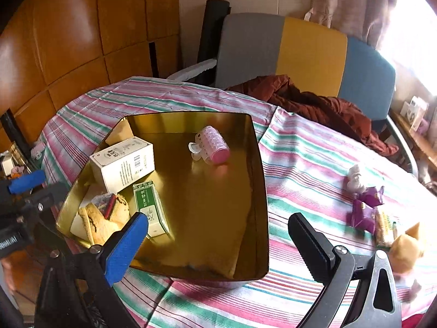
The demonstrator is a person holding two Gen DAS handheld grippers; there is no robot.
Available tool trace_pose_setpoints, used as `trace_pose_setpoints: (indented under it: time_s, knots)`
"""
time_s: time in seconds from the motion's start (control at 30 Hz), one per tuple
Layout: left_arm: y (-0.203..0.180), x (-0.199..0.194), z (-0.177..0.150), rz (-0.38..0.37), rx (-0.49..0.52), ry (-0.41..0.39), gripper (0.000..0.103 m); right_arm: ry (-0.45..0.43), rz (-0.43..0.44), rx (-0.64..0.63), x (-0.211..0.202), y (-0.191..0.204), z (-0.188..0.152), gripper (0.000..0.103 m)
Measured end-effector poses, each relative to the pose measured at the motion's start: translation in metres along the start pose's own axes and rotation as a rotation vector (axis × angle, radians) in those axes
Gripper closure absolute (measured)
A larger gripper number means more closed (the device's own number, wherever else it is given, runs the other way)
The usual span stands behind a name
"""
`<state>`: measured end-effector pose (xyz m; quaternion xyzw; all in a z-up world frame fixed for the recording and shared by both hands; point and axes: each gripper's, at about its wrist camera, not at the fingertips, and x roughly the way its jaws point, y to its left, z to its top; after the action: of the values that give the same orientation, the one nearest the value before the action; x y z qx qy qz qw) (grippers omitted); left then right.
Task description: Organize objects
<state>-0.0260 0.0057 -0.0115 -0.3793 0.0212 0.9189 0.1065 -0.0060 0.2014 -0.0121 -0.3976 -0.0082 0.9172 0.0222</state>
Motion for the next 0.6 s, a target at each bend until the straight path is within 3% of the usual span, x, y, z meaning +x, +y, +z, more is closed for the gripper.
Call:
trace_pose_setpoints:
  time_s: [0.33, 0.6]
  knots:
    - [-0.006, -0.002, -0.002, 0.004, 0.026, 0.002, 0.031, -0.029, -0.028, 0.009, -0.008, -0.006, -0.006, 0.000]
    - [-0.014, -0.001, -0.006, -0.036, 0.047, 0.016, 0.031, -0.027, -0.042, 0.043, -0.010, -0.021, -0.011, 0.000]
